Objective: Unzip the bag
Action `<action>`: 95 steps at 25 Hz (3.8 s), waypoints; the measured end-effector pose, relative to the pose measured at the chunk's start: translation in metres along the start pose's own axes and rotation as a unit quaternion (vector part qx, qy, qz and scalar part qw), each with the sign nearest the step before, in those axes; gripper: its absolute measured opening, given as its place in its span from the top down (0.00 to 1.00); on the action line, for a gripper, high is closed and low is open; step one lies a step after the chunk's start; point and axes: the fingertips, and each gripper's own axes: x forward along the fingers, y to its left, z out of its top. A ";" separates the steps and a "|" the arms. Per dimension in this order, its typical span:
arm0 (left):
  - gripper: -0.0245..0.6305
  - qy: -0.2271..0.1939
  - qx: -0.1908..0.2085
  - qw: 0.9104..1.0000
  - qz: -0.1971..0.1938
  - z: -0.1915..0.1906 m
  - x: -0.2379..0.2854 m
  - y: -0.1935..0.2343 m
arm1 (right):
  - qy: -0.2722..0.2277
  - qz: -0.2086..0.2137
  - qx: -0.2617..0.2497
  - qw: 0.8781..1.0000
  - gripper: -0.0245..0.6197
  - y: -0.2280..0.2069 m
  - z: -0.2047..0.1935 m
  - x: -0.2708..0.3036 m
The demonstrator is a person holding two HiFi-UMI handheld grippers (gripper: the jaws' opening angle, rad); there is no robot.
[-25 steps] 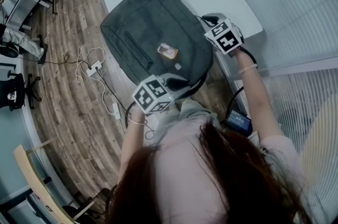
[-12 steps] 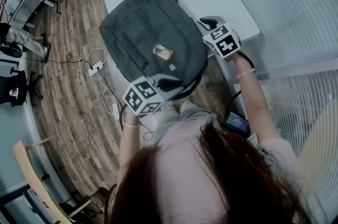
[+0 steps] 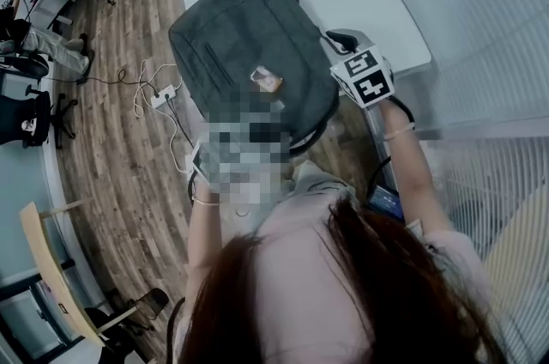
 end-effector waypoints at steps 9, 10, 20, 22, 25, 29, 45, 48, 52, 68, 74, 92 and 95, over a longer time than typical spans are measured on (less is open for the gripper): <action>0.85 -0.075 -0.027 0.993 0.086 0.014 -0.042 0.021 | -0.051 -0.011 0.021 0.998 0.91 0.024 0.018 -0.016; 0.85 -0.083 -0.030 0.991 0.097 0.013 -0.047 0.024 | -0.054 -0.011 0.021 0.998 0.91 0.029 0.019 -0.018; 0.91 -0.177 -0.057 0.963 0.195 0.009 -0.104 0.030 | -0.088 -0.037 0.026 0.995 0.95 0.076 0.043 -0.050; 0.92 -0.195 -0.060 0.956 0.209 0.010 -0.113 0.028 | -0.096 -0.042 0.028 0.994 0.95 0.085 0.048 -0.057; 0.92 -0.211 -0.060 0.950 0.222 0.008 -0.123 0.024 | -0.102 -0.045 0.031 0.993 0.95 0.100 0.050 -0.065; 0.92 -0.227 -0.056 0.942 0.240 0.007 -0.135 0.021 | -0.106 -0.046 0.040 0.992 0.95 0.118 0.053 -0.075; 0.95 -0.294 -0.057 0.904 0.304 0.016 -0.188 -0.008 | -0.145 -0.067 0.031 0.987 0.95 0.170 0.080 -0.121; 0.95 -0.301 -0.054 0.899 0.314 0.016 -0.196 -0.017 | -0.159 -0.070 0.030 0.984 0.95 0.175 0.084 -0.131; 0.95 -0.305 -0.053 0.893 0.326 0.011 -0.202 -0.031 | -0.176 -0.081 0.026 0.981 0.96 0.181 0.085 -0.145; 0.95 -0.327 -0.052 0.874 0.356 -0.019 -0.228 -0.091 | -0.192 -0.101 0.003 0.976 0.96 0.226 0.078 -0.200; 0.95 -0.325 -0.046 0.871 0.365 -0.030 -0.234 -0.105 | -0.195 -0.103 -0.001 0.975 0.96 0.241 0.074 -0.212; 0.95 -0.340 -0.041 0.867 0.361 -0.038 -0.226 -0.125 | -0.186 -0.102 -0.029 0.977 0.96 0.262 0.068 -0.229; 0.95 -0.339 -0.036 0.868 0.361 -0.038 -0.223 -0.124 | -0.184 -0.101 -0.032 0.977 0.96 0.263 0.064 -0.229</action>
